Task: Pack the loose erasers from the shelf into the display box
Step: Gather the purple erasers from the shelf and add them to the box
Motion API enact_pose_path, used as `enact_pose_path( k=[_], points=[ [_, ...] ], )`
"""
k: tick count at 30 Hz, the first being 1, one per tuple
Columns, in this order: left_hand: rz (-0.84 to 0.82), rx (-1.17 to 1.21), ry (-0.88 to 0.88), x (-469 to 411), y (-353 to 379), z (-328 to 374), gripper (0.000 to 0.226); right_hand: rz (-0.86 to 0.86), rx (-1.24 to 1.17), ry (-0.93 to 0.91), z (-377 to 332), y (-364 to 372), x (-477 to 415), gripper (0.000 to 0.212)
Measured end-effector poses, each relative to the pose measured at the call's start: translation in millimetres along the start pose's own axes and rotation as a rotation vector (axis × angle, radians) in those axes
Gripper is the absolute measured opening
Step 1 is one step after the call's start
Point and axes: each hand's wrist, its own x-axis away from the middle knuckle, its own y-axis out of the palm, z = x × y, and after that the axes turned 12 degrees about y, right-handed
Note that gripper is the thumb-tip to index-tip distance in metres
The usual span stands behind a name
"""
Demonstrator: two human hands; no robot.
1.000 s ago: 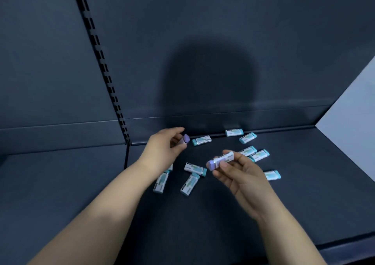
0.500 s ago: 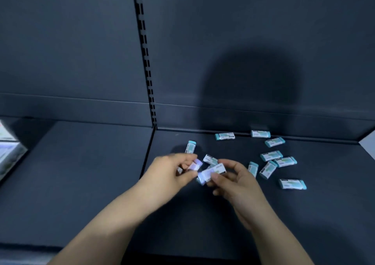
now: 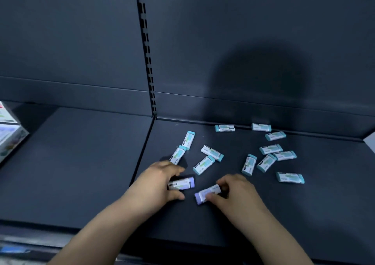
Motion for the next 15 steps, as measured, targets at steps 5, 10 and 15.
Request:
enact_pose_path(
  k=[5, 10, 15],
  points=[
    [-0.005, 0.012, 0.004, 4, -1, 0, 0.040, -0.039, 0.055, -0.174, 4, -6, -4, 0.042],
    [0.034, 0.010, 0.010, 5, 1, -2, 0.038, -0.104, 0.080, -0.323, 4, -4, -10, 0.032],
    [0.070, 0.075, -0.010, 7, -2, -6, 0.044, -0.057, 0.042, -0.307, 3, 1, -12, 0.023]
  ],
)
